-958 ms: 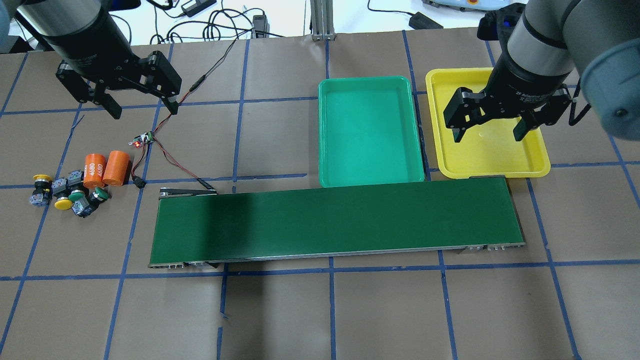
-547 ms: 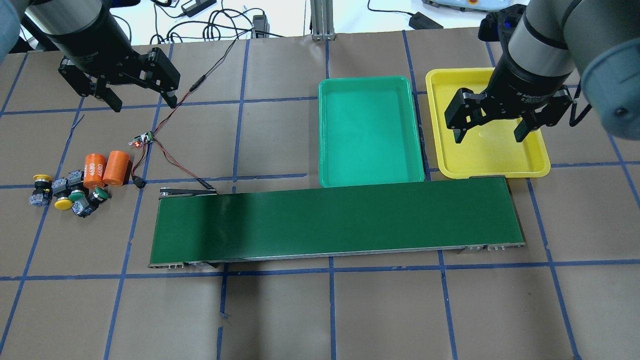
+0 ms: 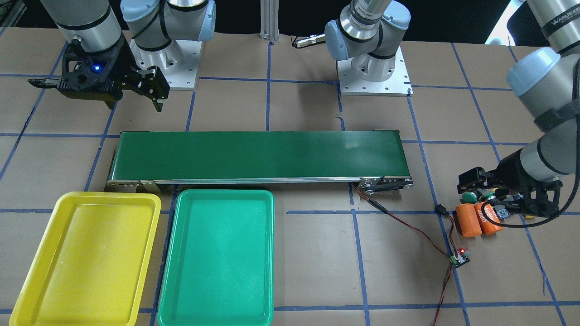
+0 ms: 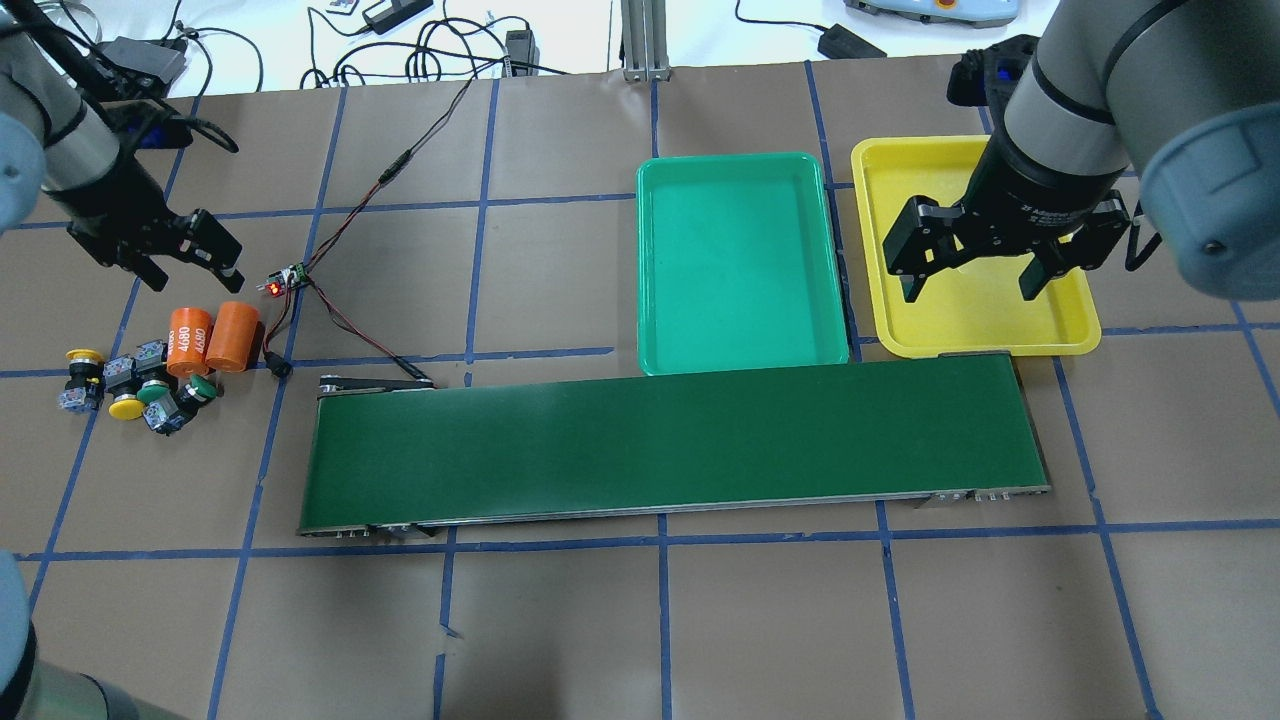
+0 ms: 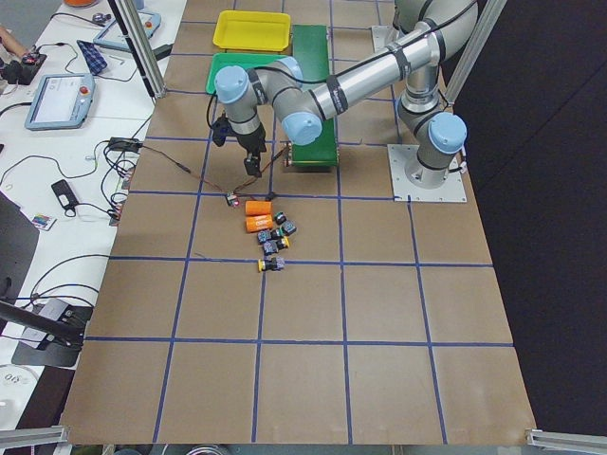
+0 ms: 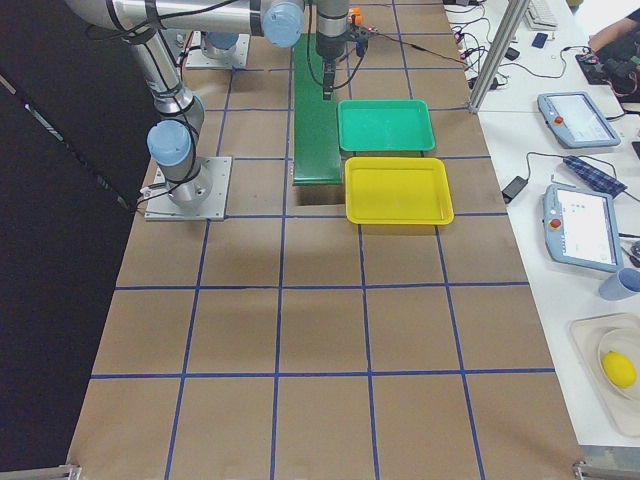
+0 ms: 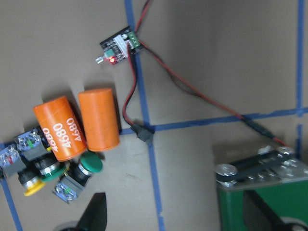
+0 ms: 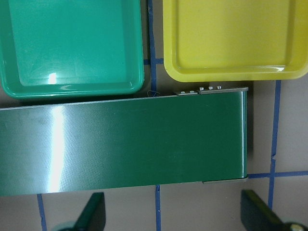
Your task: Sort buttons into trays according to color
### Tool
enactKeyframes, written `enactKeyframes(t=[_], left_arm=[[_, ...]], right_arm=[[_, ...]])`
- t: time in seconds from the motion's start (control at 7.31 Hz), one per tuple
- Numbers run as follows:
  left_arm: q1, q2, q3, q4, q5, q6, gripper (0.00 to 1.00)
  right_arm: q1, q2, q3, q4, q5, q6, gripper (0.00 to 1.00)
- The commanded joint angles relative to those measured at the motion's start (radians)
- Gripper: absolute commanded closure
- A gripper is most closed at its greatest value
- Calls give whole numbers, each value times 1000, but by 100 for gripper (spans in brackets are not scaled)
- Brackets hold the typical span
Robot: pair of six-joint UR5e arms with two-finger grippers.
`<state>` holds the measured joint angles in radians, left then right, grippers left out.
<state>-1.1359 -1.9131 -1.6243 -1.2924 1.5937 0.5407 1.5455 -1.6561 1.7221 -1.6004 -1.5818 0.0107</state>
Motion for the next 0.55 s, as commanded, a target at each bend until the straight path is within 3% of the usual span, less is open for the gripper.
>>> enactKeyframes(t=[0.0,0.41], left_arm=[[41,-96,-141,329,8,63,0],[63,-138,-166,350,-1,119,0]], right_arm=[[1,-1,30,-10,2,5,0],[1,1,33,-7,2,3,0]])
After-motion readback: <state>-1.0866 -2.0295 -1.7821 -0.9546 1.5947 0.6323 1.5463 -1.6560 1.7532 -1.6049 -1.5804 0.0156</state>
